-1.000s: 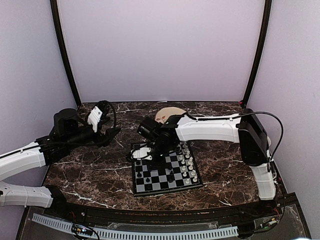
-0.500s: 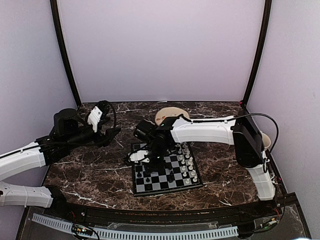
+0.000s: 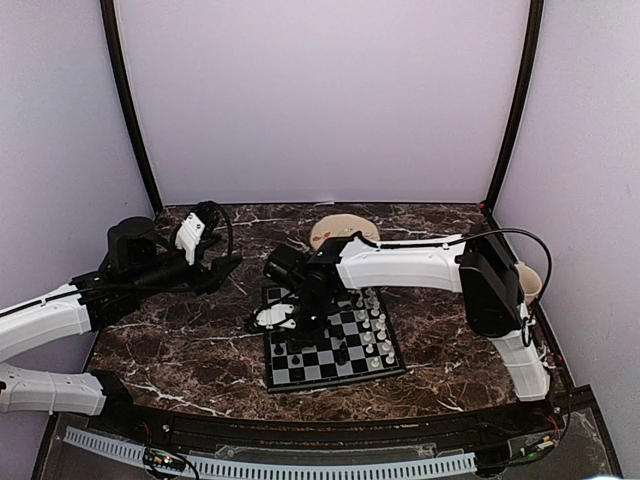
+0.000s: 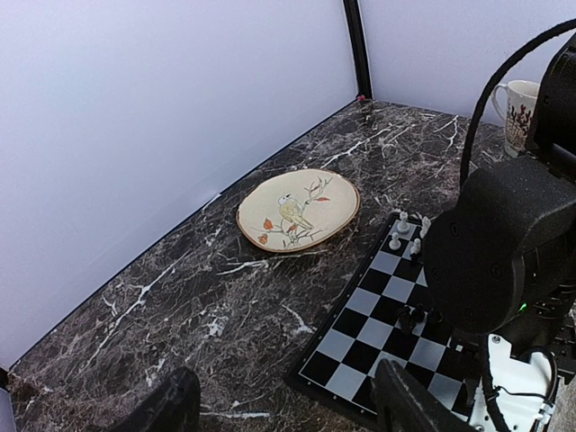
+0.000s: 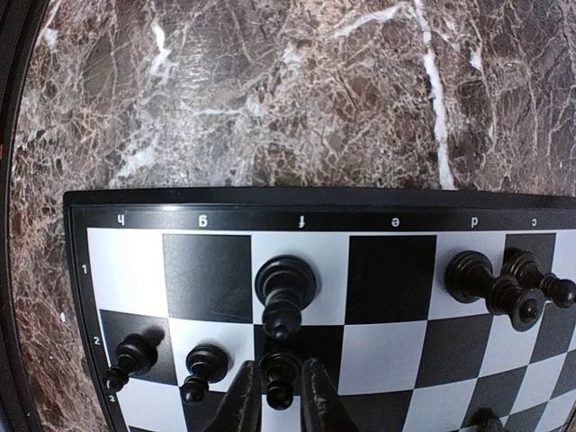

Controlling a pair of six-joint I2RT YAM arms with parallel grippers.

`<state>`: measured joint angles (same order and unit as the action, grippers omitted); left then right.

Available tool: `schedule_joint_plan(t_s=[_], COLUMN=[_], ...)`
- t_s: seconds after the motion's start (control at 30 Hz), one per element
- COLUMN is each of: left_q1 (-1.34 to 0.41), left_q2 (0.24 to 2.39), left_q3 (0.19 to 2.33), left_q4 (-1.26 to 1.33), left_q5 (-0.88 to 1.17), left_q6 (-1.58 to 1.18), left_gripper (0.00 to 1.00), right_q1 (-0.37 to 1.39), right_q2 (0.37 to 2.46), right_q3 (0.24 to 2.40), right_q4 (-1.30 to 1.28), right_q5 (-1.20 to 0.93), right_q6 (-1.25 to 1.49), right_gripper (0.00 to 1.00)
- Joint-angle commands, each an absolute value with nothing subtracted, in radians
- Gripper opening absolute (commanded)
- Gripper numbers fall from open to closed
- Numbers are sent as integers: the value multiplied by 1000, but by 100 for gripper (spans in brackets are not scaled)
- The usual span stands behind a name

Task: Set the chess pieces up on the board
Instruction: Place the pawn at c7, then pick up the king from the chessboard.

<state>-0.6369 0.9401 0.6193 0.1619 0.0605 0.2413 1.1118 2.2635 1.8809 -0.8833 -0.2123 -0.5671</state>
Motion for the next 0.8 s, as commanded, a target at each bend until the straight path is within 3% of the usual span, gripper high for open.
schedule_joint_plan(t_s=[0.0,0.4,0.77], left_q1=[-630,-630,-630], left_q2=[923,935,940], left_q3=[644,644,640], left_q4=[158,159,160], left_q5=[73,73,90], left_q6=[232,232,250], left_gripper=[68,68,68], right_q1=[1125,1122,1018], right_q2=[2276,2159,2031], right_q3=[1901,1914,1716], right_q4=[-885,-899,-820], right_q5=[-208,-184,-146], right_q6=[-553,-515,-496], right_gripper=[20,29,29])
